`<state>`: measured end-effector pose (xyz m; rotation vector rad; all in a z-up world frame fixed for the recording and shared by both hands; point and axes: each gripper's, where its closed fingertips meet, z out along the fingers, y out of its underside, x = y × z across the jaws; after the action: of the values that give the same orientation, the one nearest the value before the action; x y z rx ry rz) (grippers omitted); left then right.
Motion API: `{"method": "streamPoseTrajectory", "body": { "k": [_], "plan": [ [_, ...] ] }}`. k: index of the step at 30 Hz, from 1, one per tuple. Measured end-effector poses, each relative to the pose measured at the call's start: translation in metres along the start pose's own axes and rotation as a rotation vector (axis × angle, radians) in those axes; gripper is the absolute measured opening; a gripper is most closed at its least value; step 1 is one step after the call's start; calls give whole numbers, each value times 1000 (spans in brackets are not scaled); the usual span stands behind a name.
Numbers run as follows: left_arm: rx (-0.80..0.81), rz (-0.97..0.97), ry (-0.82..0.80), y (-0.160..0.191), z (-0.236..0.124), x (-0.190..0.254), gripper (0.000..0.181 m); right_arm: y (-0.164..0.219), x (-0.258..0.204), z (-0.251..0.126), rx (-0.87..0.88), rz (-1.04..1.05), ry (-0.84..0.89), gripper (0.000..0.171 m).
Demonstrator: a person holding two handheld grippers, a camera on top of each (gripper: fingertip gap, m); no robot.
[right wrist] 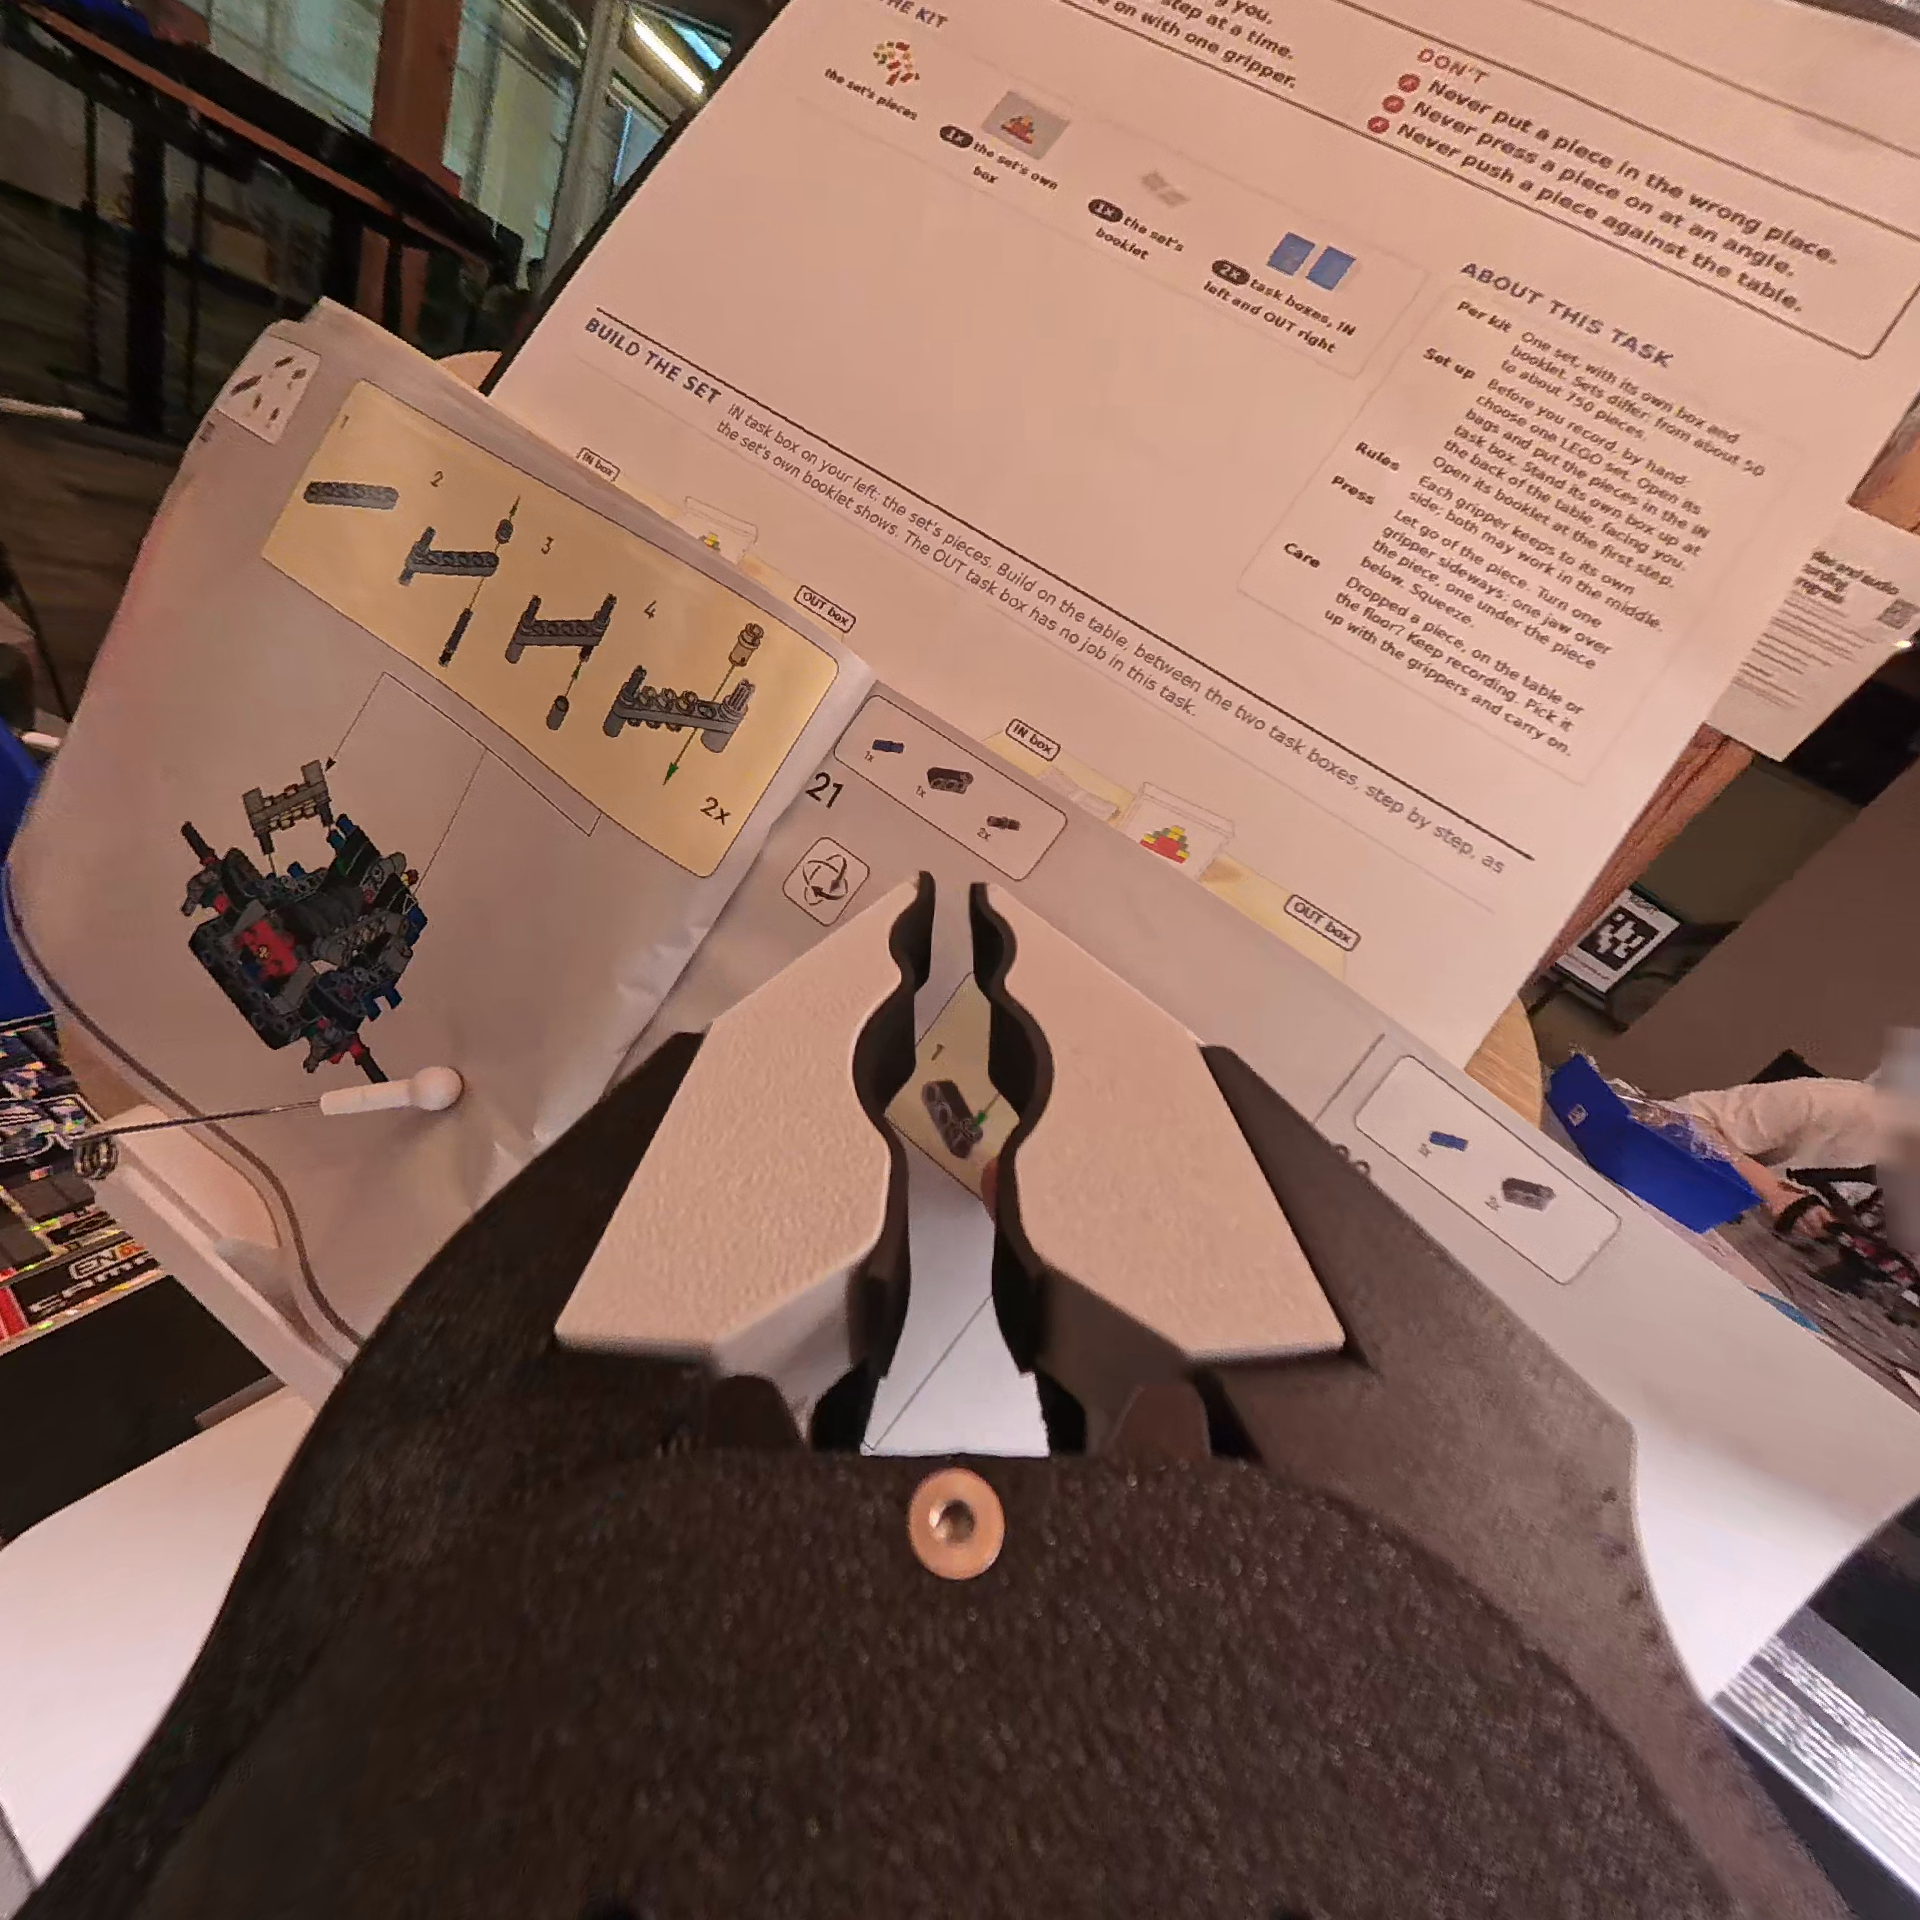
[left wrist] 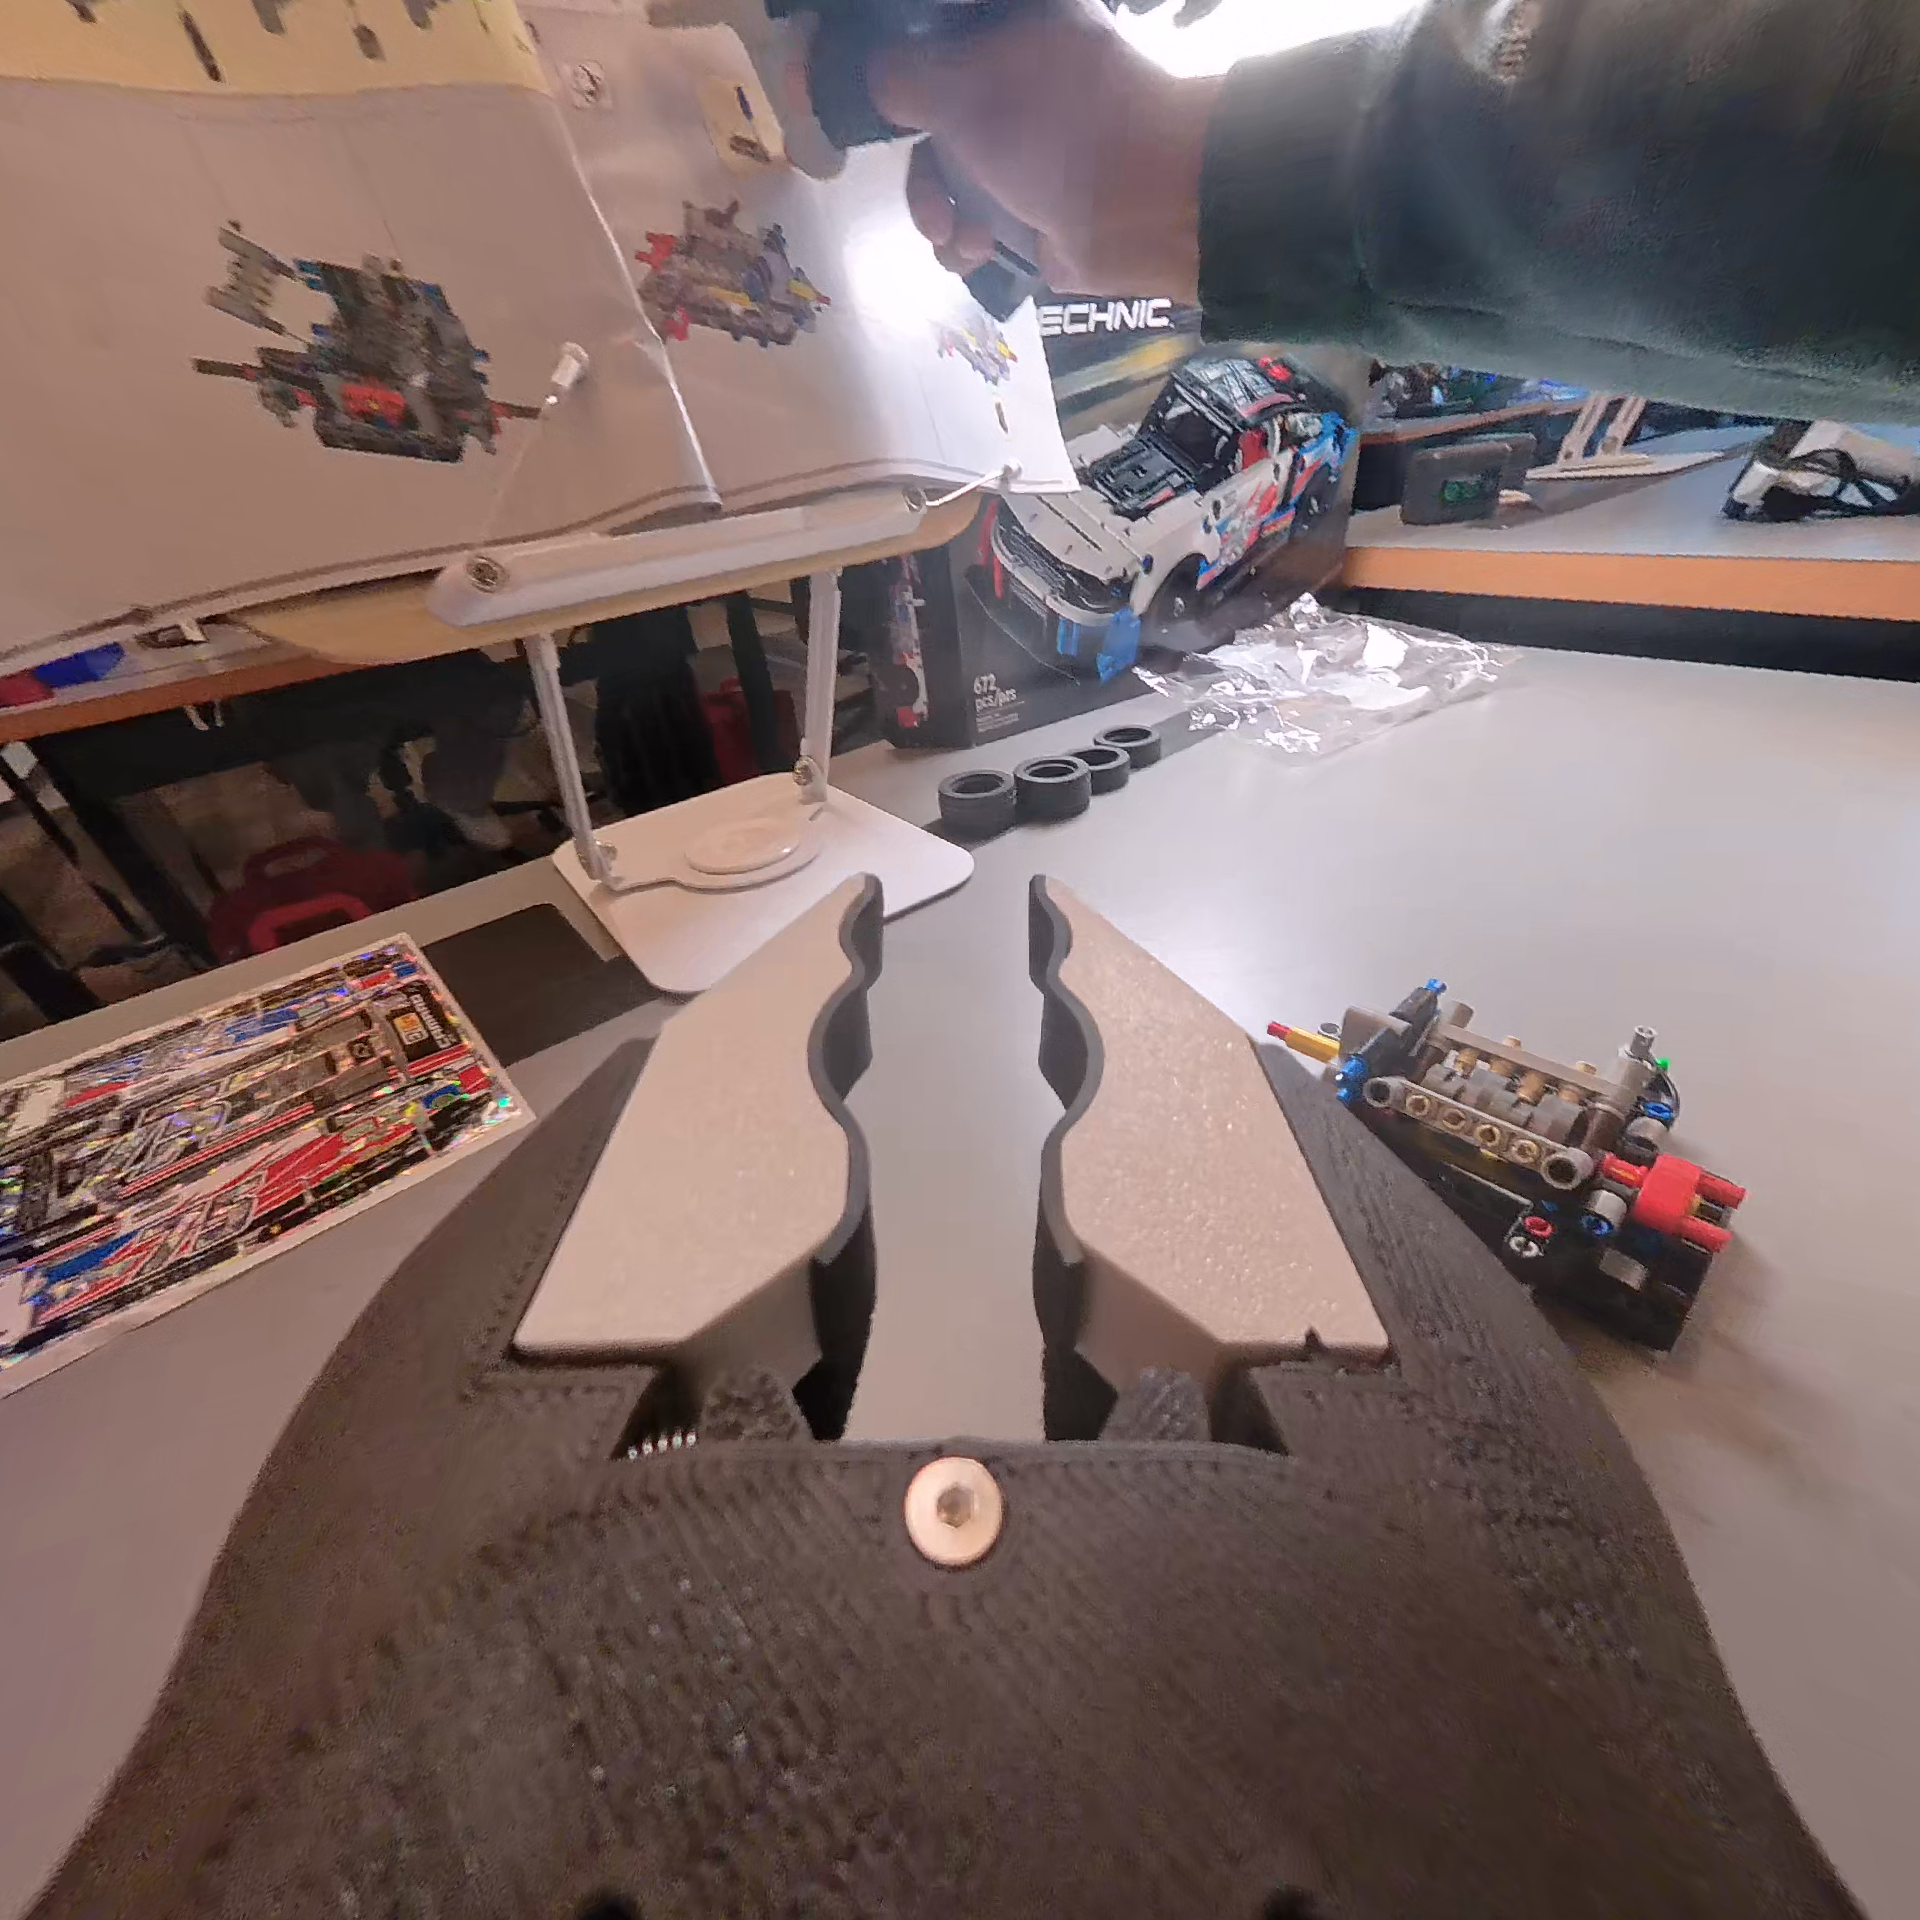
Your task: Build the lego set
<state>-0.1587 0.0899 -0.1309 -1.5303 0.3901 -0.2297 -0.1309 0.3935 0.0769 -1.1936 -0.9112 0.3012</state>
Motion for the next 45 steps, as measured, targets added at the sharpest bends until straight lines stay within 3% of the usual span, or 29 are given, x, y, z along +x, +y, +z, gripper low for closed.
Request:
{"method": "streamPoseTrajectory", "body": {
  "k": [9, 13, 17, 21, 27, 31, 35, 45],
  "plan": [
    [-10, 1, -83, 3, -6, -19, 27, -1, 6, 1, 4, -36, 6, 1],
    [-25, 25, -214, -1, -16, -45, 25, -7, -1, -13, 43, 3, -25, 1],
    [-40, 7, -326, -14, -39, -86, 22, -21, -28, -63, 134, 106, -120, 1],
    [-157, -34, -317, 0, -58, -112, 20, -14, -72, -144, 159, 216, -246, 1],
    [-415, -102, -85, 53, -65, -90, 14, 48, -129, -271, 37, 341, -325, 2],
    [-480, -72, 21, 75, -55, -62, 16, 99, -159, -331, -74, 411, -299, 3],
    [-511, -5, 58, 83, -42, -44, 18, 119, -170, -355, -65, 452, -269, 4],
    [-634, -14, 75, 106, -39, -35, 24, 118, -174, -358, -52, 484, -351, 10]
  ]
}}
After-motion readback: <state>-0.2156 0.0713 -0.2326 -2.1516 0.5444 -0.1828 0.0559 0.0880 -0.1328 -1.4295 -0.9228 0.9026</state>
